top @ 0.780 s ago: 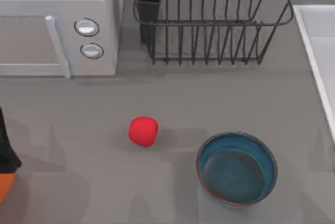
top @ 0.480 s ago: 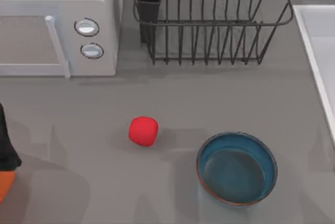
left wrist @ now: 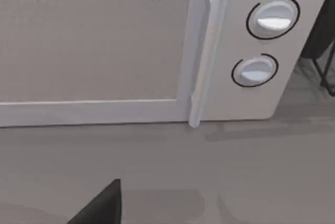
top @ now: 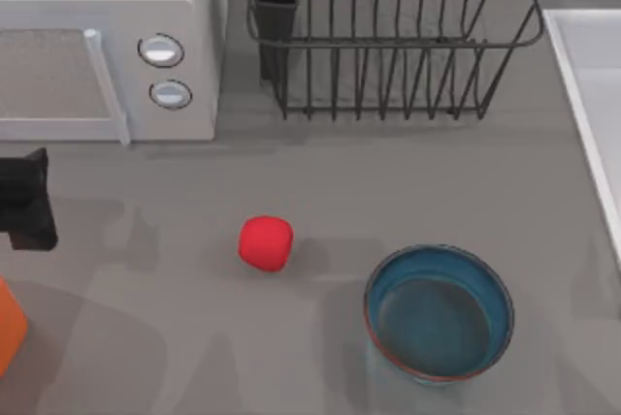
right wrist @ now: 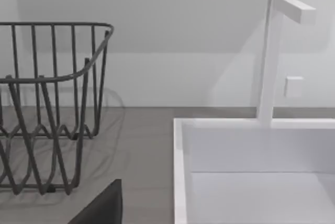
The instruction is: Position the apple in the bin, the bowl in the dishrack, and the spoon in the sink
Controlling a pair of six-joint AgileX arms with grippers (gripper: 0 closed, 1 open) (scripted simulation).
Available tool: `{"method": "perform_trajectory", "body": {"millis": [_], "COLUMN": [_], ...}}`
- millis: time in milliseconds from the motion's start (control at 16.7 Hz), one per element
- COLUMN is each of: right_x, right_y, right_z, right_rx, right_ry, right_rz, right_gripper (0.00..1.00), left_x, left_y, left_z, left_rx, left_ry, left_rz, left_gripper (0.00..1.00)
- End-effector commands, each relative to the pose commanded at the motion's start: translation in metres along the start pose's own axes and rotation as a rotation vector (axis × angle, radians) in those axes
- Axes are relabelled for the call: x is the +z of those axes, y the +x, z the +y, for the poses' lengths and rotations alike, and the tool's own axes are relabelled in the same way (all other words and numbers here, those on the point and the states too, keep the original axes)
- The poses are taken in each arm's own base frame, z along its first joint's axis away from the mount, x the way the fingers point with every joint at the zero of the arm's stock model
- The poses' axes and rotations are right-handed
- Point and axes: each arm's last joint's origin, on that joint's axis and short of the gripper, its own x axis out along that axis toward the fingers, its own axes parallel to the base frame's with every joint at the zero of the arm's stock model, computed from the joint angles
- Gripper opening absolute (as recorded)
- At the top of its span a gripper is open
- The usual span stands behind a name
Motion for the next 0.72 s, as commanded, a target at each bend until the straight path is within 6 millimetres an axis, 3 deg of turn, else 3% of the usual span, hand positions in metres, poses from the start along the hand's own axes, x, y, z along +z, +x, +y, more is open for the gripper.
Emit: {"method": "perform_trajectory", "body": {"millis": [180,420,540,720], "right_x": [0.0,0.0,0.0,0.0], "right_y": [0.0,0.0,0.0,0.0], "right_z": [0.0,0.0,0.0,0.0], "right_rx": [0.0,0.0,0.0,0.0], "right_ry": [0.0,0.0,0.0,0.0], "right_rz": [0.0,0.0,0.0,0.0], "right_gripper": [1.0,1.0,1.0,1.0], "left_x": [0.046,0.095,0.108,0.109], "left_y": [0.023,0.081,0.118,0.174], "left_z": [-0.015,-0.048,-0.069,-0.104], "left_rx": [-0.042,-0.07,-0.068,-0.044], "left_ry": [-0.009,-0.003,0.009,0.035], "left_rz": [0.225,0.551,0.714,0.946], "left_gripper": [1.0,1.0,1.0,1.0]}}
